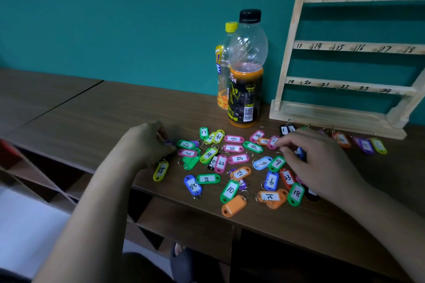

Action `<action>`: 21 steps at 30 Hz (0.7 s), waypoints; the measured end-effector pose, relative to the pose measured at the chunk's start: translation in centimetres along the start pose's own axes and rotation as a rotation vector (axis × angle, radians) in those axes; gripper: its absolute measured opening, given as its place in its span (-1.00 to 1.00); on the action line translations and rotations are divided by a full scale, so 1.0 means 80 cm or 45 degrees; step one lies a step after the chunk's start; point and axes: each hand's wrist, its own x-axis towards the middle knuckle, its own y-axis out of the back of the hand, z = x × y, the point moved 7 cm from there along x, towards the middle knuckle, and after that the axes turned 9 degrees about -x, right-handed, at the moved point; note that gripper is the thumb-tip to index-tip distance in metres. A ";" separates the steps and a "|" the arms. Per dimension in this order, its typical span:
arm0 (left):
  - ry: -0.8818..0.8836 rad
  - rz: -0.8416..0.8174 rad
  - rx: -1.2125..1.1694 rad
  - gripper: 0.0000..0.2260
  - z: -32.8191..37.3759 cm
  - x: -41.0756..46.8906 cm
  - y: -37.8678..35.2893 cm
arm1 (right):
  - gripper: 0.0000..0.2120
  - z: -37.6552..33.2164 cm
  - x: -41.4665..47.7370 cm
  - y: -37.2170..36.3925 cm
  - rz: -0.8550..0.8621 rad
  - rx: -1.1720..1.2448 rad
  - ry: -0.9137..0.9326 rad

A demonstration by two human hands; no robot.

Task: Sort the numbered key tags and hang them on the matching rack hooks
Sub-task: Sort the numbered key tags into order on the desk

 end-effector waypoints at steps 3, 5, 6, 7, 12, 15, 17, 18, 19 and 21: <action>-0.136 0.051 -0.090 -0.82 0.013 -0.003 0.003 | -0.83 0.002 -0.001 -0.002 0.003 -0.005 0.017; -0.215 0.020 -0.147 -0.83 0.023 -0.008 0.002 | -0.84 0.003 -0.001 -0.003 0.004 0.002 0.024; -0.232 -0.020 -0.161 -0.82 0.025 -0.011 -0.001 | -0.84 0.002 -0.001 -0.003 0.006 0.007 0.029; -0.236 -0.068 -0.167 -0.81 0.027 -0.013 -0.004 | -0.84 0.002 -0.001 -0.003 0.010 0.010 0.034; -0.229 -0.198 -0.169 -0.74 0.032 -0.016 -0.015 | -0.84 0.000 -0.001 0.000 0.030 0.007 0.040; -0.223 -0.211 -0.179 -0.76 0.032 -0.017 -0.016 | -0.85 0.000 -0.001 -0.001 0.033 0.006 0.048; -0.228 -0.224 -0.173 -0.78 0.033 -0.016 -0.018 | -0.85 0.000 -0.001 -0.001 0.036 -0.001 0.049; -0.235 -0.232 -0.168 -0.78 0.033 -0.016 -0.019 | -0.84 0.001 -0.001 -0.001 0.040 0.002 0.048; -0.239 -0.237 -0.168 -0.78 0.033 -0.016 -0.019 | -0.84 0.001 -0.002 -0.001 0.042 0.007 0.045; -0.231 -0.236 -0.201 -0.76 0.033 -0.017 -0.016 | -0.84 0.001 -0.002 0.000 0.041 0.007 0.039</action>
